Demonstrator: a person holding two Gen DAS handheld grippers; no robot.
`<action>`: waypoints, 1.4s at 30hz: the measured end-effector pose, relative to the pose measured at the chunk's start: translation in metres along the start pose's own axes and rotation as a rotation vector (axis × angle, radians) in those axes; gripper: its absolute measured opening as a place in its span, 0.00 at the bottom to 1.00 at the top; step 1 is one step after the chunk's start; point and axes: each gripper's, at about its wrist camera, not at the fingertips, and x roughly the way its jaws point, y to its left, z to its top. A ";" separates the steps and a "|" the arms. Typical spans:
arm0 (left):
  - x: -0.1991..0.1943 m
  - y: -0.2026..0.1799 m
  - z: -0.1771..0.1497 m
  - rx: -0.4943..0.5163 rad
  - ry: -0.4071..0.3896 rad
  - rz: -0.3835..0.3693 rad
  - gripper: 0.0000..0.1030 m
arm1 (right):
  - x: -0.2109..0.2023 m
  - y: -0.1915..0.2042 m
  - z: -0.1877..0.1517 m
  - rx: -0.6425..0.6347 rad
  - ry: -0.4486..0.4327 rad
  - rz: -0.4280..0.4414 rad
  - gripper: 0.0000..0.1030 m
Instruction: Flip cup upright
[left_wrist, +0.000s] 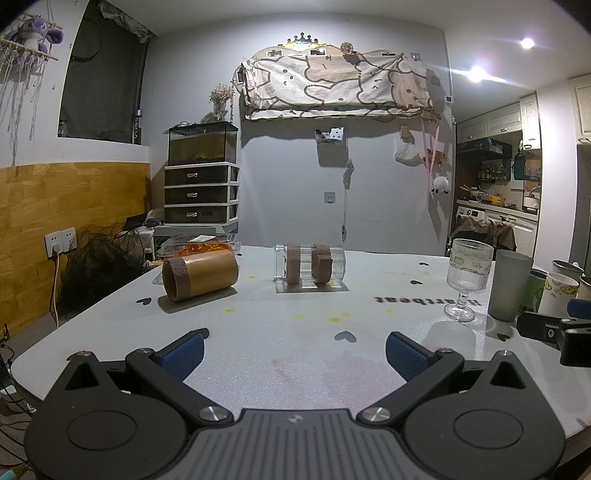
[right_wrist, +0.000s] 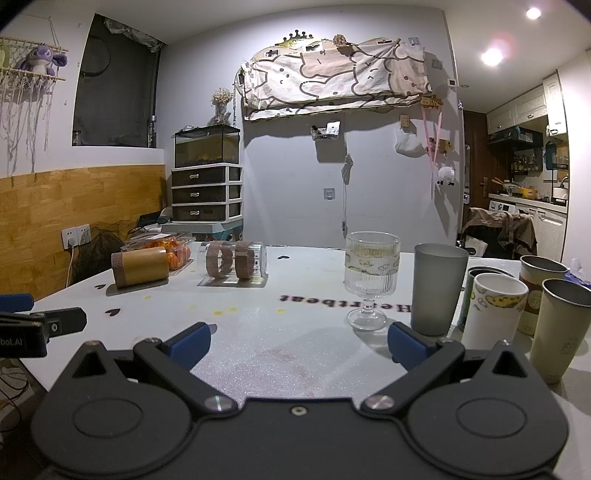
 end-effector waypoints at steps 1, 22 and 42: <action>0.000 0.000 0.000 0.000 0.000 0.000 1.00 | 0.000 0.000 0.000 0.000 0.000 0.000 1.00; 0.000 0.000 -0.001 -0.001 0.000 0.000 1.00 | 0.000 0.000 0.000 0.002 -0.001 -0.001 1.00; 0.001 0.007 0.000 0.018 -0.038 -0.041 1.00 | 0.000 0.000 0.000 0.002 0.000 0.000 1.00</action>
